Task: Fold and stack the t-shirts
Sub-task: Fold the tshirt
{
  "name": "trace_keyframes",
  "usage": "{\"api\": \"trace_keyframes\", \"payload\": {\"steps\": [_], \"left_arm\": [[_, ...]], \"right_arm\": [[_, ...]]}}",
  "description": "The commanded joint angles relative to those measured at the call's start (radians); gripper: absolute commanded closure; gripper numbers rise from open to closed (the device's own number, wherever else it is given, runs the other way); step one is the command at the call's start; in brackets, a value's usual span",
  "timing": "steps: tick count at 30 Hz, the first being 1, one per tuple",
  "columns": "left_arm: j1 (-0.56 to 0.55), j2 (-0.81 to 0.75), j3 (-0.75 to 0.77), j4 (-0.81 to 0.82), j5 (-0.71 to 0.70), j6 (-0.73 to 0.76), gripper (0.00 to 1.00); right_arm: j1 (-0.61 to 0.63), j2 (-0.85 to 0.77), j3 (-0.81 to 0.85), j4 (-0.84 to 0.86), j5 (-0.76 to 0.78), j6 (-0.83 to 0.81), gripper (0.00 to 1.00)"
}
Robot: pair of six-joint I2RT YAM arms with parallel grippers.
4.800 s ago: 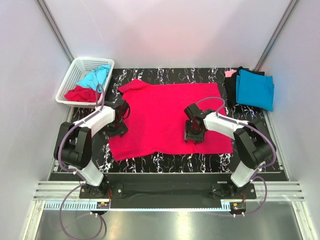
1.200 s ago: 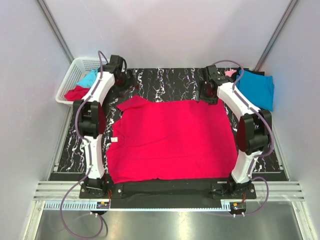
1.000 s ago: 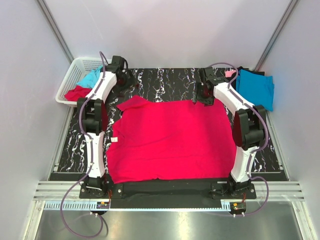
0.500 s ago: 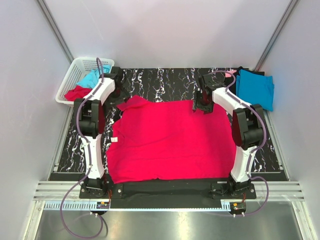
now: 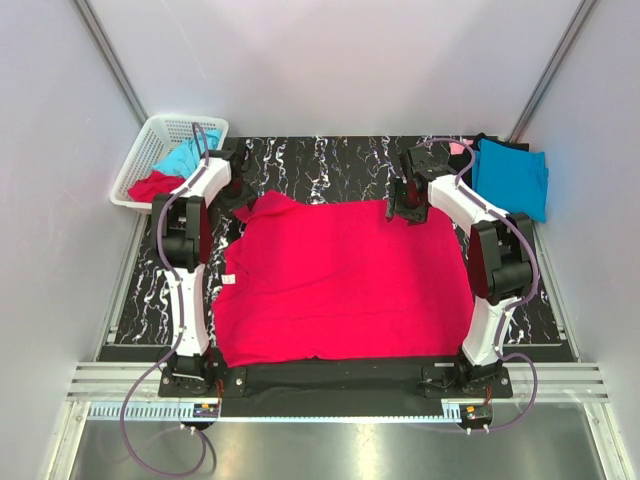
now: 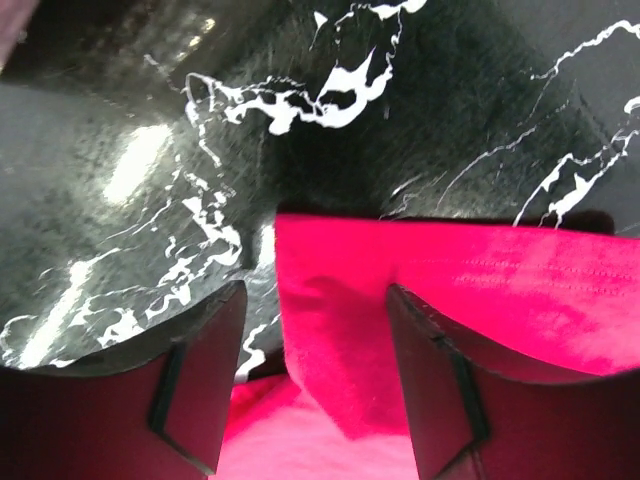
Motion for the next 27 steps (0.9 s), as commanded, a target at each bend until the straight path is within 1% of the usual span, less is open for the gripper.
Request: {"api": "trace_keyframes", "payload": {"steps": [1,2,3,5,6,9,10,11,16,17,22,27], "left_arm": [[0.012,0.017,0.039,0.026,0.024,-0.022,0.41],[0.012,0.02,0.042,0.028,0.024,-0.024,0.45],[0.012,0.023,0.044,0.025,0.024,-0.025,0.52],[0.012,0.035,0.047,0.028,0.025,-0.024,0.63],[0.012,0.041,0.05,0.028,0.025,-0.024,0.74],[0.012,0.055,0.059,0.028,0.03,-0.019,0.9],[0.012,0.057,0.061,0.026,0.03,-0.019,0.98],[0.012,0.057,0.061,0.028,0.03,-0.015,1.0],[0.012,0.041,0.065,0.028,0.024,0.002,1.0],[0.012,0.037,0.065,0.029,0.028,0.014,1.0],[0.01,-0.023,0.085,0.044,0.053,0.067,1.0],[0.005,-0.094,0.094,0.084,0.097,0.128,1.0]], "right_arm": [[-0.004,-0.044,0.01,0.013,0.02,-0.014,0.36],[-0.004,-0.043,0.011,0.011,0.02,-0.016,0.36],[-0.004,-0.04,0.014,0.011,0.02,-0.014,0.36],[-0.006,-0.036,0.017,0.007,0.023,-0.014,0.36],[-0.006,-0.033,0.02,0.002,0.023,-0.013,0.36],[-0.006,-0.03,0.022,0.0,0.023,-0.011,0.37],[-0.007,-0.027,0.022,0.002,0.026,-0.011,0.37],[-0.007,-0.026,0.022,0.002,0.025,-0.009,0.37],[-0.007,-0.017,0.029,0.0,0.035,-0.003,0.37],[-0.006,-0.015,0.031,-0.001,0.06,0.003,0.37],[-0.024,-0.007,0.069,-0.001,0.083,0.018,0.34],[-0.044,0.01,0.112,-0.01,0.055,0.027,0.33]]}}
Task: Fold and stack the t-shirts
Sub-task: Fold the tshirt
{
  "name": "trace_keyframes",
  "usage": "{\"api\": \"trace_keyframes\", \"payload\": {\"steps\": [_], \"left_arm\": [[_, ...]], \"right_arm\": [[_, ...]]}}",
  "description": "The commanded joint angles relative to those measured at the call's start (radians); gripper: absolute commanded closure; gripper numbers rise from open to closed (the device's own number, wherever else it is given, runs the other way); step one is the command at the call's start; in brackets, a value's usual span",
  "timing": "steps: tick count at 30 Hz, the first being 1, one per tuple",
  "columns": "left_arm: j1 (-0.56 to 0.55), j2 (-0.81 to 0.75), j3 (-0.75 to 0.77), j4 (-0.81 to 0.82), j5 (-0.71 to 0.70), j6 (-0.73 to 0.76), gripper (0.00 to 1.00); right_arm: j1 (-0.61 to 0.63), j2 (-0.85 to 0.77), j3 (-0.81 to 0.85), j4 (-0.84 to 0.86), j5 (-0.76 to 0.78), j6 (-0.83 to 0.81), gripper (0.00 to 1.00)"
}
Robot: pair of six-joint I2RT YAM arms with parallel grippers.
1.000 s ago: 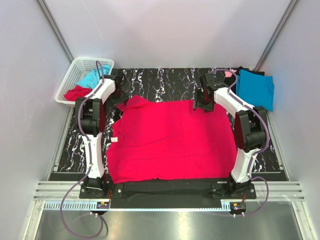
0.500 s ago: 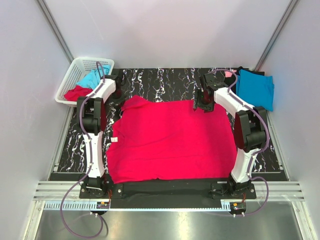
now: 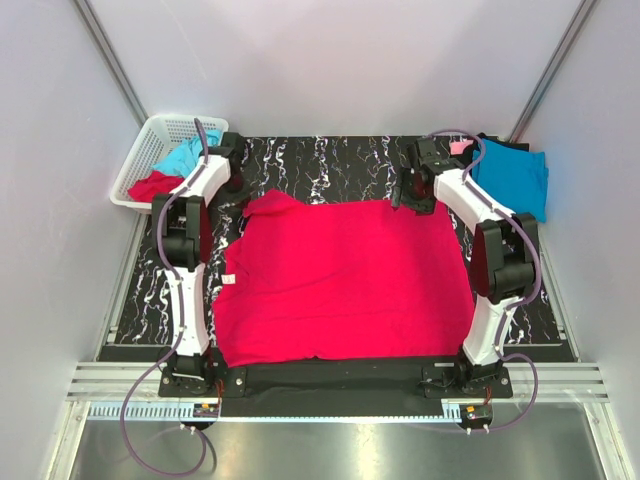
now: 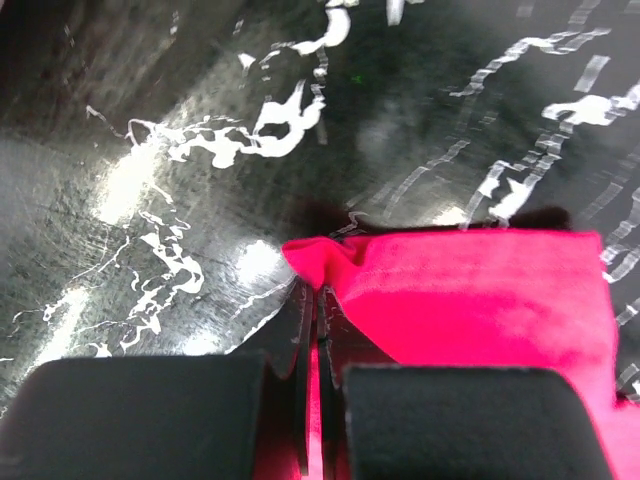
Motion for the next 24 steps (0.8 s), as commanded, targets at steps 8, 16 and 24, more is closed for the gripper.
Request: {"api": "trace_keyframes", "payload": {"steps": [8,16,24], "left_arm": [[-0.018,-0.182,0.029,0.078,0.09,0.121,1.0],[-0.031,-0.255,-0.012,0.11,0.124,0.154,1.0],[-0.039,-0.272,-0.017,0.11,0.176,0.169,0.99]], "right_arm": [[-0.061,0.072,0.103,-0.011,0.049,0.061,0.31],[-0.176,0.256,0.35,-0.14,0.088,0.09,0.31],[-0.224,0.367,0.465,-0.191,0.095,0.052,0.31]]}}
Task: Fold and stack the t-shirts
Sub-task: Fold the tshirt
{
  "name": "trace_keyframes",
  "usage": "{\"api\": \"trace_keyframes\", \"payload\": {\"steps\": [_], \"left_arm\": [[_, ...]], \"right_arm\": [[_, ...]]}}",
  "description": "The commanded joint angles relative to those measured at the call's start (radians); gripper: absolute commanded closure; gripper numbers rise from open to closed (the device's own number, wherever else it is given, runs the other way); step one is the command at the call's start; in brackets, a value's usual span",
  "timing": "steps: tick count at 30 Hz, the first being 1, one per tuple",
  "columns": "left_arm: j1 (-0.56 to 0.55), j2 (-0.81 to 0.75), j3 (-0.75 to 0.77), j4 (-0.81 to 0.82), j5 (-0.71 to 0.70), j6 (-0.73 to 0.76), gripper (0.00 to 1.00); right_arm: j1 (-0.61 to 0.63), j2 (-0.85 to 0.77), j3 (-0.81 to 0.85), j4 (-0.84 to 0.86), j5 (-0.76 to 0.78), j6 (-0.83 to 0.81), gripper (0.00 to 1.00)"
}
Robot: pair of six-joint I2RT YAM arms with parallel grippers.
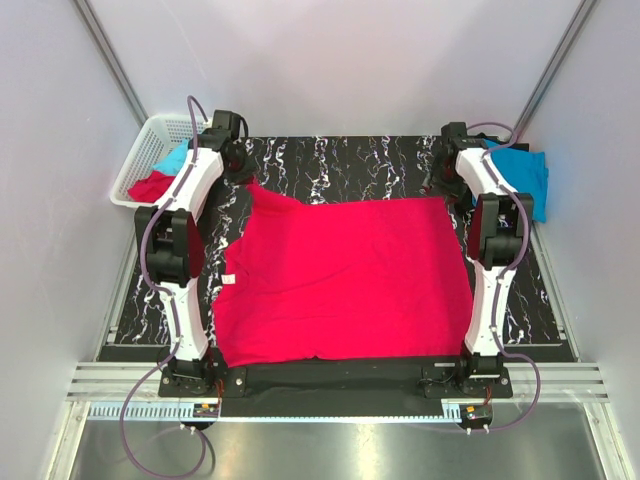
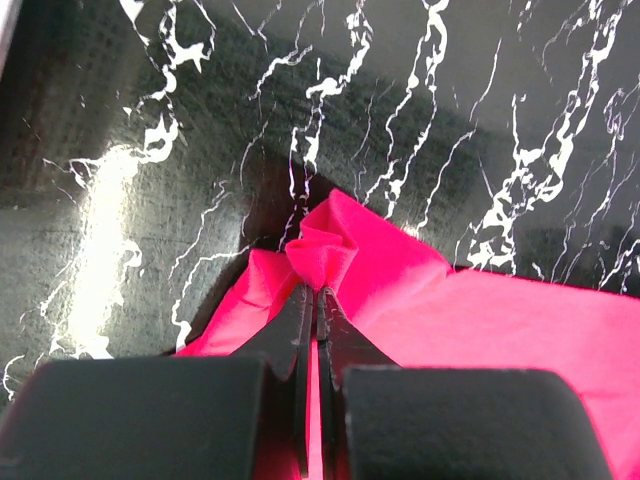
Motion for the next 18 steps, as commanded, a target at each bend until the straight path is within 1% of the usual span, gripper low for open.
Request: {"api": "trace_keyframes", "payload": {"steps": [1,5,9,10,11,15,17,18], "left_arm": [[-0.004,-0.062,-0.008,0.027,0.055,0.022,0.99],[-0.01,-0.062,-0.011,0.028,0.072,0.016,0.99],[-0.012,-0.062,-0.009,0.027,0.082,0.016,0.99],[-0.012,-0.063,-0.008,0.028,0.083,0.019,0.99],[-0.012,-0.063,-0.009,0.027,0.083,0.021,0.99],[-0.012,-0.063,-0.009,0.028,0.083,0.022,0.99],[-0.012,-0.06,-0.009,0.027,0.084,0.022,0.99],[-0.012,-0.06,-0.009,0.027,0.083,0.021,0.99]], "right_arm": [[-0.003,0.04,0.069,-0.054,0.018,-0.017,0.31],[-0.014,0.112,0.139,-0.084,0.008,-0.028,0.31],[-0.018,0.175,0.242,-0.138,0.037,-0.039,0.32],[-0.018,0.191,0.251,-0.143,0.037,-0.039,0.32],[-0.046,0.198,0.26,-0.144,0.041,-0.04,0.32],[-0.055,0.232,0.308,-0.156,0.033,-0.043,0.34],[-0.058,0.251,0.322,-0.164,0.03,-0.045,0.39],[-0.058,0.257,0.329,-0.169,0.025,-0.045,0.44]]}}
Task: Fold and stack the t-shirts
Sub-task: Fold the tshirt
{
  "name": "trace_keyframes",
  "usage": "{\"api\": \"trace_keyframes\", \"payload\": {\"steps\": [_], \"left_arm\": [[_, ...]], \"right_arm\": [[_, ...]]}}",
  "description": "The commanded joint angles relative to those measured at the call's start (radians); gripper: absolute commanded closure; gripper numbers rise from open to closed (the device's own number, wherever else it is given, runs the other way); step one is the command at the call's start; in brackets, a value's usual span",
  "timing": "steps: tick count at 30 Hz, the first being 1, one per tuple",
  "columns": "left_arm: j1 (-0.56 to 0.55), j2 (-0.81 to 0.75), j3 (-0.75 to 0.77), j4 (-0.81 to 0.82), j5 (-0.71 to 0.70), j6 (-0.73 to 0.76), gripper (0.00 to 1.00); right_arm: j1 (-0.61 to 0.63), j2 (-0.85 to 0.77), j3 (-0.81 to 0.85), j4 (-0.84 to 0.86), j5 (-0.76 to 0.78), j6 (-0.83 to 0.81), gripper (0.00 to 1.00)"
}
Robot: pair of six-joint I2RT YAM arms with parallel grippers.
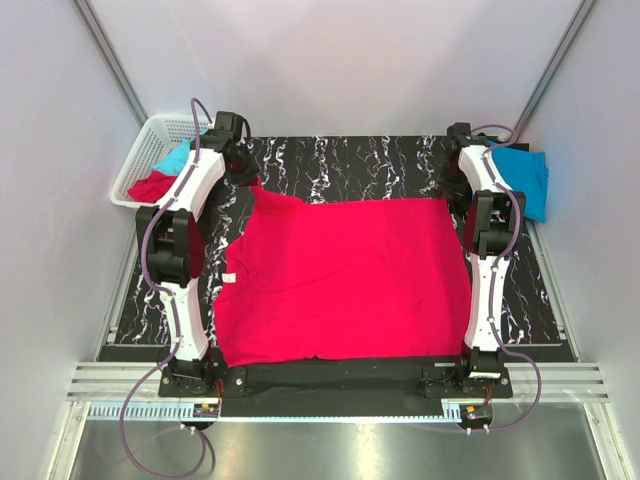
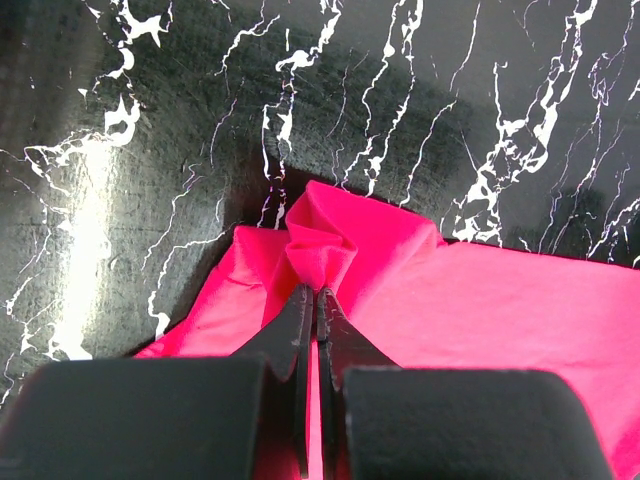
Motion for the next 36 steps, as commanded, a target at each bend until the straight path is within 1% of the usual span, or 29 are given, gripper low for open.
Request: {"api": "trace_keyframes", "payload": {"steps": [1,2,3,5,12,18,31,33,36], "left_arm": [[-0.004,-0.057,0.001,0.027,0.024,0.017,0.99],[-0.004,-0.059,-0.001,0.027,0.021,0.019,0.99],[-0.004,-0.059,-0.003,0.026,0.018,0.017,0.99],[-0.005,-0.062,-0.004,0.027,0.009,0.019,0.99],[-0.004,-0.08,-0.018,0.027,-0.01,0.011,0.99],[-0.004,-0.134,-0.03,0.027,-0.031,0.013,1.0],[-0.004,-0.215,-0.049,0.015,-0.025,0.026,1.0],[-0.004,-0.232,-0.059,0.014,-0.031,0.025,1.0],[-0.004,-0.281,-0.078,-0.009,-0.082,0.011,1.0]], "right_arm": [[-0.009,0.028,0.052,-0.032,0.014,-0.015,0.63],[-0.009,0.029,0.052,-0.034,0.009,-0.012,0.75],[-0.009,0.029,0.052,-0.035,0.006,-0.012,0.85],[-0.009,0.025,0.049,-0.037,0.001,-0.012,1.0],[-0.009,-0.018,0.018,-0.04,-0.003,-0.013,1.0],[-0.009,-0.093,-0.031,-0.038,0.008,-0.013,1.0],[-0.009,-0.335,-0.2,-0.026,0.012,0.005,1.0],[-0.009,-0.363,-0.232,-0.021,0.029,0.008,1.0],[-0.008,-0.441,-0.279,-0.023,0.061,0.013,1.0]]}}
